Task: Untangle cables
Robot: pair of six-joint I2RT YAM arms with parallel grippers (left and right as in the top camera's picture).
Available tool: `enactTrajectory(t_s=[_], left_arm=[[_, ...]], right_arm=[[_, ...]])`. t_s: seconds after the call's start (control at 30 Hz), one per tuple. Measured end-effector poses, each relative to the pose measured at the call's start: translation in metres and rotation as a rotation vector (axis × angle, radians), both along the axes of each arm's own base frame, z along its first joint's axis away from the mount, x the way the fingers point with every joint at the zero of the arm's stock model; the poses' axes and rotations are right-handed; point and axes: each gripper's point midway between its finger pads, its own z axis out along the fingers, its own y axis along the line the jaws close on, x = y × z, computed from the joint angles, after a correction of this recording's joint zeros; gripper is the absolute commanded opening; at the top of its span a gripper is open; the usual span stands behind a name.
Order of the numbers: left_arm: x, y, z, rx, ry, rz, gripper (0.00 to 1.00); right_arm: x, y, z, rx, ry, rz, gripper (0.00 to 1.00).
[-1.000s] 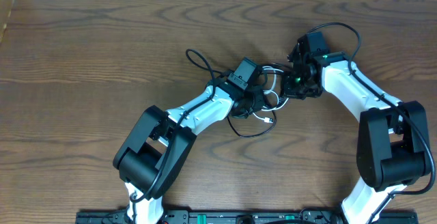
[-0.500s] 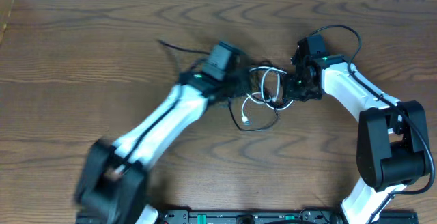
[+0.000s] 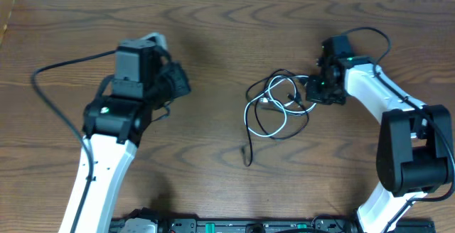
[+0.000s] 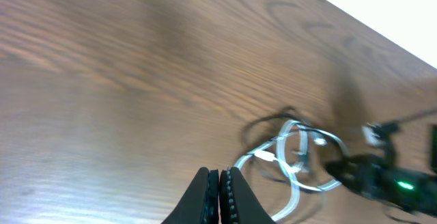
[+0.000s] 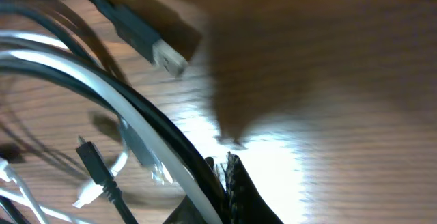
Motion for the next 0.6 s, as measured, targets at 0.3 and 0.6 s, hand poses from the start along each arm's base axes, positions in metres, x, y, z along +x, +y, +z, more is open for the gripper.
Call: enactTrajectory(t_s=[0.3,0.6], left_arm=[[0.000,0.002,-0.013,0.058,0.030,-0.060,0.08],[0.012,-0.034,0.016,-0.074,-0.104,-0.224,0.36]], right_arm=[[-0.003,0.036,0.029,0.268,-0.059,0.193,0.01],[-0.006,0.084,0.216,0.545,-0.575,0.462,0.01]])
